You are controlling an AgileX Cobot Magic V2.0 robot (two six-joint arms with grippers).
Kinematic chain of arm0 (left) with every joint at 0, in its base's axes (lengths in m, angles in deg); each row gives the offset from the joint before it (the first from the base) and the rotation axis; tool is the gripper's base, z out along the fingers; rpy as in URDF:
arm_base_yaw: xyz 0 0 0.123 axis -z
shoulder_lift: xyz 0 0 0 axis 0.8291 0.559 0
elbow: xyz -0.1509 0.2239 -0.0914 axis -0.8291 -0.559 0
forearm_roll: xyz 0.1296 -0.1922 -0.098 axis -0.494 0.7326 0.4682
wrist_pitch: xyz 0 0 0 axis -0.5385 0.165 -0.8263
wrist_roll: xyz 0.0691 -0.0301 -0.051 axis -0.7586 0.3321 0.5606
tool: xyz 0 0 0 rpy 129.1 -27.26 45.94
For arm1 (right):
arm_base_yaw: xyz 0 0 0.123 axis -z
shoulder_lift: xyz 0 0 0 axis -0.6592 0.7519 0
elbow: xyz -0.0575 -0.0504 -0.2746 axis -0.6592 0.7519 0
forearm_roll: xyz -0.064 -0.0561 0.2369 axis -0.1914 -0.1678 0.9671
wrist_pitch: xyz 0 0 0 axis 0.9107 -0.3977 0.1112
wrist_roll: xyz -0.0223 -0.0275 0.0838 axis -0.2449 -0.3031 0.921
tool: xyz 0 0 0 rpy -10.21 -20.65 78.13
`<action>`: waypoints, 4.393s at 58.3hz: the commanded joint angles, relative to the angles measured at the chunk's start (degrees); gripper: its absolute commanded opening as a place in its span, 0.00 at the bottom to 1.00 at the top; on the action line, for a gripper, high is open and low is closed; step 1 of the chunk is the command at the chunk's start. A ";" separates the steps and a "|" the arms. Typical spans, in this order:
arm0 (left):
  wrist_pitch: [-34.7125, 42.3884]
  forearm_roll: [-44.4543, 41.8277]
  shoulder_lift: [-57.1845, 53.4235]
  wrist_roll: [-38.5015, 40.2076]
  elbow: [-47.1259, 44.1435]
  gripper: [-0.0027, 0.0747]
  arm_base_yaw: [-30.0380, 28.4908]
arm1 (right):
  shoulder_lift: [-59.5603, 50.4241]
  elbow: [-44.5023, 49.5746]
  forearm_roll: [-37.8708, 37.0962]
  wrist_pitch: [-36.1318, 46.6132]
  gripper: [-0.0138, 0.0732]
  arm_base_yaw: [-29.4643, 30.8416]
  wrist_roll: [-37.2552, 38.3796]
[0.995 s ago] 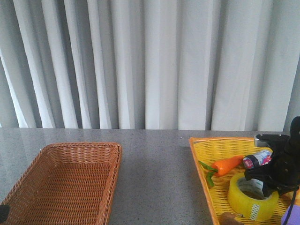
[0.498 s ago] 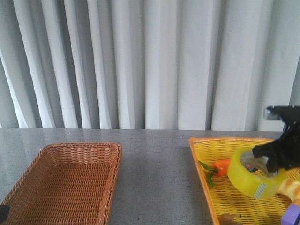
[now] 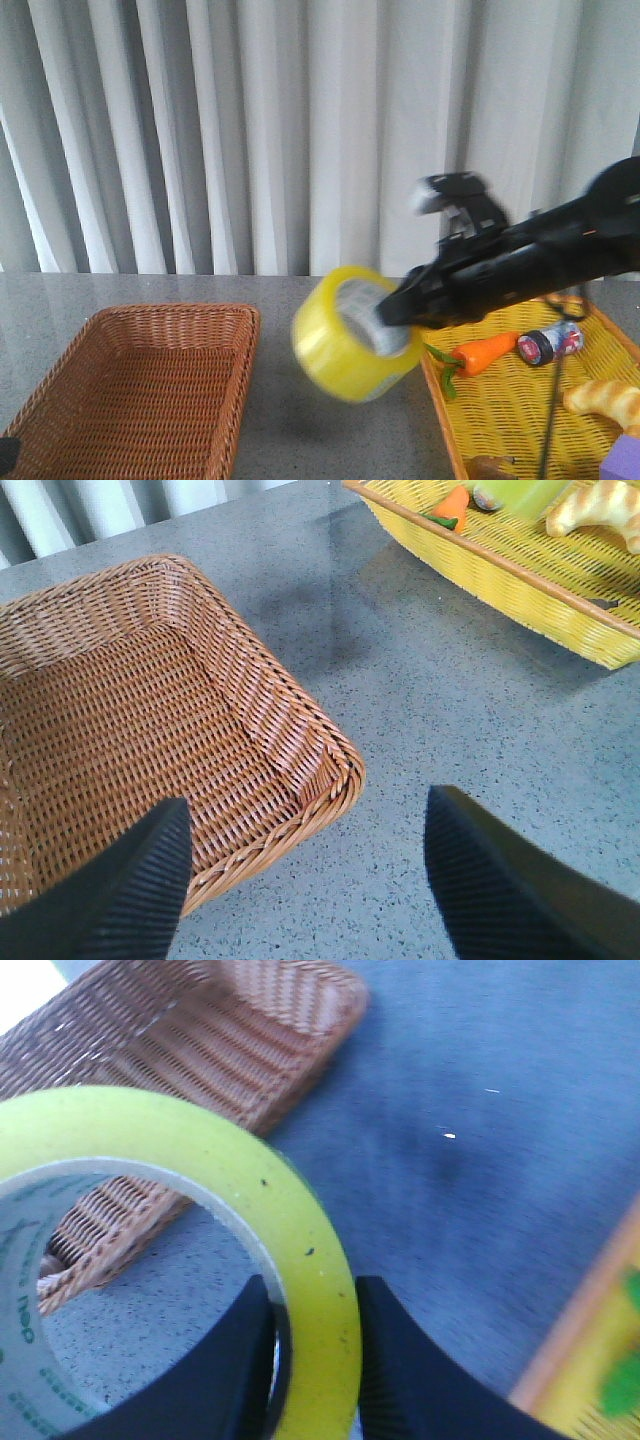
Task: Transfer tape with both arms
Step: 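Grasp the tape roll with the right gripper and lift it out, then set the tape roll on the table between the baskets, open right gripper, then withdraw the right gripper back over the yellow basket, then move the left gripper down onto the tape roll on the table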
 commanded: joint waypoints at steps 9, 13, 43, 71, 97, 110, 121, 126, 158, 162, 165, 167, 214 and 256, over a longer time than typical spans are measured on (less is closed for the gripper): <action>4.29 1.09 -0.02 0.06 1.94 0.67 0.39 | 2.13 -1.96 -12.69 7.46 0.33 -7.75 6.34; 4.29 1.09 -0.02 0.06 1.94 0.67 0.39 | 3.57 -1.96 -17.62 7.51 0.33 -8.62 9.53; 4.29 1.09 -0.02 0.06 1.94 0.67 0.39 | 11.85 -1.96 -23.30 10.11 0.46 -10.22 11.75; 4.29 1.09 -0.02 0.06 1.94 0.67 0.39 | -3.79 0.59 -20.10 3.92 0.70 -5.98 15.45; 4.55 1.09 -0.02 0.06 1.94 0.67 0.39 | -33.51 31.81 -27.07 10.15 0.64 2.45 22.89; 6.14 2.65 1.76 0.20 1.94 0.67 0.39 | -43.01 41.87 -32.40 10.28 0.61 2.45 29.79; 6.28 2.63 10.26 -2.80 4.64 0.67 0.39 | -46.69 46.15 -32.73 10.21 0.61 2.45 30.64; 5.97 2.63 14.82 -4.66 8.50 0.67 0.53 | -47.39 47.00 -33.85 9.94 0.61 2.45 32.27; -6.54 -1.58 48.46 -6.01 40.29 0.67 8.40 | -47.78 47.31 -34.48 8.88 0.61 2.45 33.17; -8.46 -2.05 52.13 -6.01 44.12 0.67 8.40 | -47.78 47.31 -34.48 8.88 0.61 2.45 33.17; -9.77 -2.55 54.80 -5.96 47.15 0.67 8.40 | -47.78 47.31 -34.48 8.88 0.61 2.45 33.17; -10.31 -2.65 56.28 -5.96 48.55 0.67 8.40 | -47.78 47.31 -34.48 8.88 0.61 2.45 33.17; -15.36 -2.90 76.92 -5.25 65.23 0.39 8.40 | -47.78 47.31 -34.48 8.64 0.61 2.45 33.17; -19.30 -2.85 75.10 -5.31 65.30 0.22 8.40 | -47.78 47.31 -34.48 8.64 0.61 2.45 33.17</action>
